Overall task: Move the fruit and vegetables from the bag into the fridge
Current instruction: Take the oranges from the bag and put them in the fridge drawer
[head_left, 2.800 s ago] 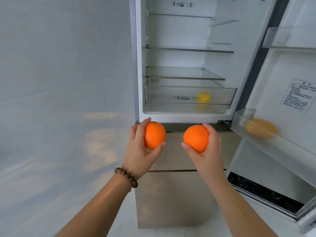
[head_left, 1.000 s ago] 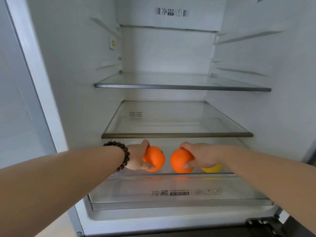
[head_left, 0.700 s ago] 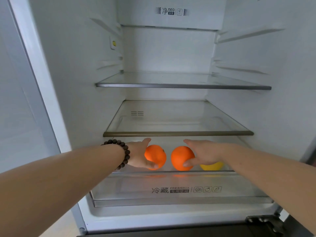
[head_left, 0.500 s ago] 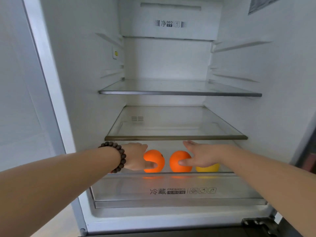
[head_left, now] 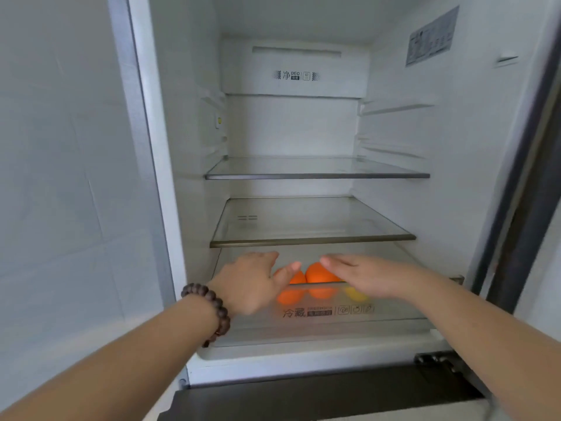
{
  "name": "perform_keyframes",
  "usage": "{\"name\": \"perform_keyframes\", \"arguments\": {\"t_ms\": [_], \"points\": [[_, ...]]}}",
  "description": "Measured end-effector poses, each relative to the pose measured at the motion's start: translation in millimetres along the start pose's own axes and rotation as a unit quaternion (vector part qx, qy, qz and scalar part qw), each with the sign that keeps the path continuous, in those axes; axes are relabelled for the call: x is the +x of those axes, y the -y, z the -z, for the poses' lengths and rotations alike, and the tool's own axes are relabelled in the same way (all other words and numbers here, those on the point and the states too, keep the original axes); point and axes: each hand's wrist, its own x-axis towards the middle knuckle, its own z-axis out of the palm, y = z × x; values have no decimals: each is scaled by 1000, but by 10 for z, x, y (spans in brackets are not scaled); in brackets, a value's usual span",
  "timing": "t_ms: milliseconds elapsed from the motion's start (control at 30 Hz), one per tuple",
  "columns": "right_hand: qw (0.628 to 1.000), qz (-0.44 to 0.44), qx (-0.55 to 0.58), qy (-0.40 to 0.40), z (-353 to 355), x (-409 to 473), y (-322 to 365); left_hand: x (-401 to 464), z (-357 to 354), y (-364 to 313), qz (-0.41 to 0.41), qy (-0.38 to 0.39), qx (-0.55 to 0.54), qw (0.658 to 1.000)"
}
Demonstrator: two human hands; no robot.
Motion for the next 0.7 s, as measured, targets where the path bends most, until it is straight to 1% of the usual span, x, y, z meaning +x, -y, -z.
{"name": "perform_keyframes", "arguments": {"t_ms": [100, 167, 300, 367, 433, 533, 600, 700], "points": [[997, 6, -28, -72, -177, -305, 109, -289, -73, -28, -64, -51, -8, 997], [993, -11, -36, -114, -345, -492, 154, -455, -143, -7, -104, -71, -24, 992], [981, -35, -10, -190, -754, -949, 188, -807, -333, 33, -166, -97, -135, 972], [974, -66, 23, -217, -995, -1230, 204, -986, -466, -1, -196, -105, -164, 961], [964, -110, 55, -234, -1247, -1535, 197, -1133, -655, -90, -201, -87, -177, 959], [945, -183, 92, -256, -1637, -2047, 145, -1349, -1021, -335, -224, -22, -190, 956], [924, -245, 108, -272, -1899, -2443, 91, -1501, -1300, -545, -255, 10, -181, 950], [892, -324, 120, -291, -2251, -3072, 14, -1740, -1708, -915, -301, 36, -176, 936]]}}
